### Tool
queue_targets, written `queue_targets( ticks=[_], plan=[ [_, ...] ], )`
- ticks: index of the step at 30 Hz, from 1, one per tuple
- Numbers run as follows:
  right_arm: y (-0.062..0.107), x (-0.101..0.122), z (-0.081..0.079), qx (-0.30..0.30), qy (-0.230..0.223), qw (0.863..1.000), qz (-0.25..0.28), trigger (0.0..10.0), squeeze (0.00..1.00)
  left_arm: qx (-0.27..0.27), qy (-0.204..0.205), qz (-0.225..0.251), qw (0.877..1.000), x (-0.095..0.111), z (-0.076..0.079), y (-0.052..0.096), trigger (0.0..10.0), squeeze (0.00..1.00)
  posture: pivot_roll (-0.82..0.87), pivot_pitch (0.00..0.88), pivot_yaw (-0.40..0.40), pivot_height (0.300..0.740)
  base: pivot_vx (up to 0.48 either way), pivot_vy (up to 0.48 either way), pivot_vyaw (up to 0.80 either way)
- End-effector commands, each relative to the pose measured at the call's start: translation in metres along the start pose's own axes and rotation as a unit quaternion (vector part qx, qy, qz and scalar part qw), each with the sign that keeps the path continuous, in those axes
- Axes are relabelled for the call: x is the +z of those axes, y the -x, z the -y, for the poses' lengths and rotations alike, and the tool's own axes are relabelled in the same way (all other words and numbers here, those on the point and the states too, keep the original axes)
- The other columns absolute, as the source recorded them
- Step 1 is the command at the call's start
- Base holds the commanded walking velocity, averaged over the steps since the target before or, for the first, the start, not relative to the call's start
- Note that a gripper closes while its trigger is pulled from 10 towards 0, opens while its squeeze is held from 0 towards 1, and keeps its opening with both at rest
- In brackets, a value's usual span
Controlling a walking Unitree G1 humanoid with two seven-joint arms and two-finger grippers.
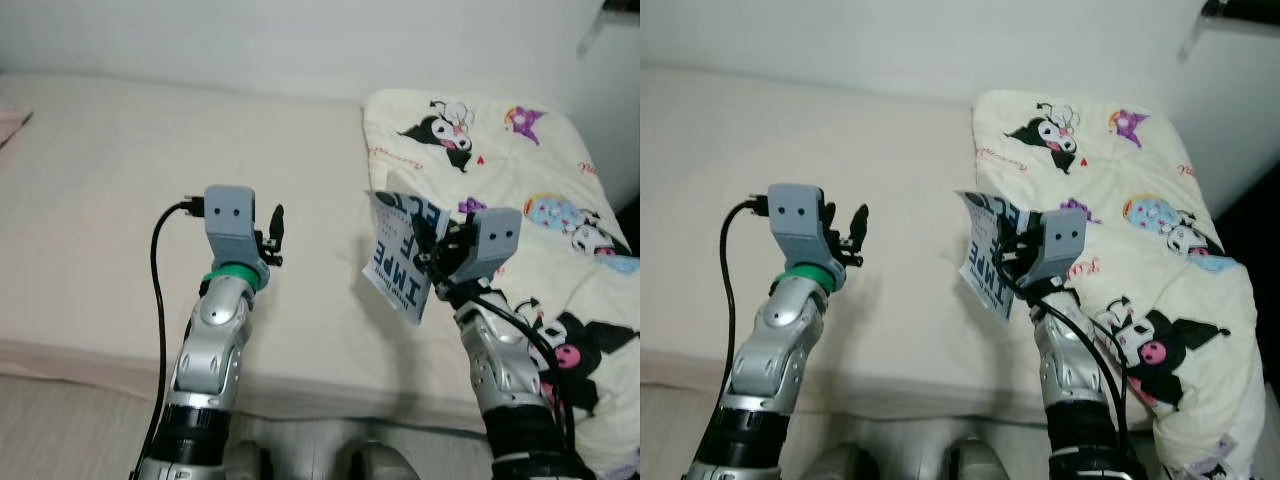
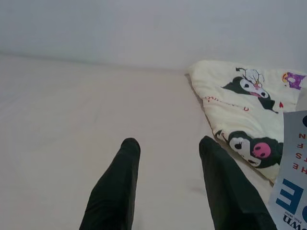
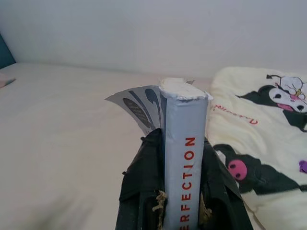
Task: Clean up the room
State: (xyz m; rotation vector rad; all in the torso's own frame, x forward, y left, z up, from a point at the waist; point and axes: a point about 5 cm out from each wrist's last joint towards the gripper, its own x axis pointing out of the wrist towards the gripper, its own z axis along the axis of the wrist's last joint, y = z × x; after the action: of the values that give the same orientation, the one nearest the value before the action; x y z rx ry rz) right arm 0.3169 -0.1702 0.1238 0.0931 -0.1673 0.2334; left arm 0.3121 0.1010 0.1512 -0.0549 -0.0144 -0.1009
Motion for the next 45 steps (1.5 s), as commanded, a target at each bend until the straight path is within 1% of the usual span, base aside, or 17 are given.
queue_targets(
  ticks=[1, 2, 3, 7, 10, 11, 12, 15, 24, 35, 45],
  plan=[
    [0.001, 0.000, 0.003, -0.009, -0.002, 1.000, 0.007, 10.0, 0.00, -0.008, 0.001, -0.015, 1.000, -0.007, 0.003, 0.000, 10.0, 0.00, 0.00, 0.000, 0.002, 0.740, 0.000, 0.000, 0.00],
    [0.001, 0.000, 0.003, -0.009, -0.002, 1.000, 0.007, 10.0, 0.00, -0.008, 0.001, -0.015, 1.000, -0.007, 0.003, 0.000, 10.0, 0.00, 0.00, 0.000, 0.002, 0.740, 0.000, 0.000, 0.00],
    [0.002, -0.004, 0.002, -0.011, -0.009, 1.000, -0.001, 10.0, 0.00, -0.008, 0.002, -0.025, 1.000, -0.012, 0.002, 0.001, 10.0, 0.00, 0.00, 0.000, 0.002, 0.740, 0.000, 0.000, 0.00],
    [0.003, -0.005, 0.001, -0.012, -0.011, 1.000, -0.002, 10.0, 0.00, -0.008, 0.001, -0.027, 1.000, -0.014, 0.002, 0.001, 10.0, 0.00, 0.00, 0.000, 0.002, 0.740, 0.000, 0.000, 0.00],
    [0.004, -0.009, -0.001, -0.011, -0.014, 1.000, -0.008, 10.0, 0.00, -0.013, -0.007, -0.034, 0.999, -0.019, 0.000, 0.002, 10.0, 0.00, 0.00, 0.000, 0.002, 0.740, 0.000, 0.000, 0.00],
    [0.005, -0.011, -0.001, -0.011, -0.015, 1.000, -0.010, 10.0, 0.00, -0.019, -0.020, -0.031, 0.999, -0.019, 0.001, 0.002, 10.0, 0.00, 0.00, 0.000, 0.002, 0.740, 0.000, 0.000, 0.00],
    [0.005, -0.011, -0.001, -0.011, -0.015, 1.000, -0.010, 10.0, 0.00, -0.019, -0.020, -0.031, 0.999, -0.019, 0.001, 0.002, 10.0, 0.00, 0.00, 0.000, 0.002, 0.740, 0.000, 0.000, 0.00],
    [0.004, -0.012, -0.003, -0.010, -0.017, 1.000, -0.012, 10.0, 0.00, -0.043, -0.039, -0.020, 0.998, -0.018, 0.005, 0.002, 10.0, 0.00, 0.00, 0.000, 0.004, 0.740, 0.000, 0.000, 0.00],
    [0.005, -0.014, -0.003, -0.011, -0.022, 1.000, -0.013, 10.0, 0.00, -0.067, -0.045, -0.011, 0.997, -0.014, 0.010, 0.000, 10.0, 0.00, 0.00, 0.000, 0.011, 0.740, 0.000, 0.000, 0.00],
    [0.006, -0.015, -0.003, -0.011, -0.024, 1.000, -0.013, 10.0, 0.00, -0.073, -0.047, -0.008, 0.996, -0.015, 0.010, -0.001, 10.0, 0.00, 0.00, 0.000, 0.011, 0.740, 0.000, 0.000, 0.00],
    [0.006, -0.016, -0.004, -0.009, -0.025, 1.000, -0.012, 10.0, 0.00, -0.073, -0.047, -0.010, 0.996, -0.016, 0.010, -0.001, 10.0, 0.00, 0.00, 0.000, 0.015, 0.740, 0.000, 0.348, 0.00]
  ],
)
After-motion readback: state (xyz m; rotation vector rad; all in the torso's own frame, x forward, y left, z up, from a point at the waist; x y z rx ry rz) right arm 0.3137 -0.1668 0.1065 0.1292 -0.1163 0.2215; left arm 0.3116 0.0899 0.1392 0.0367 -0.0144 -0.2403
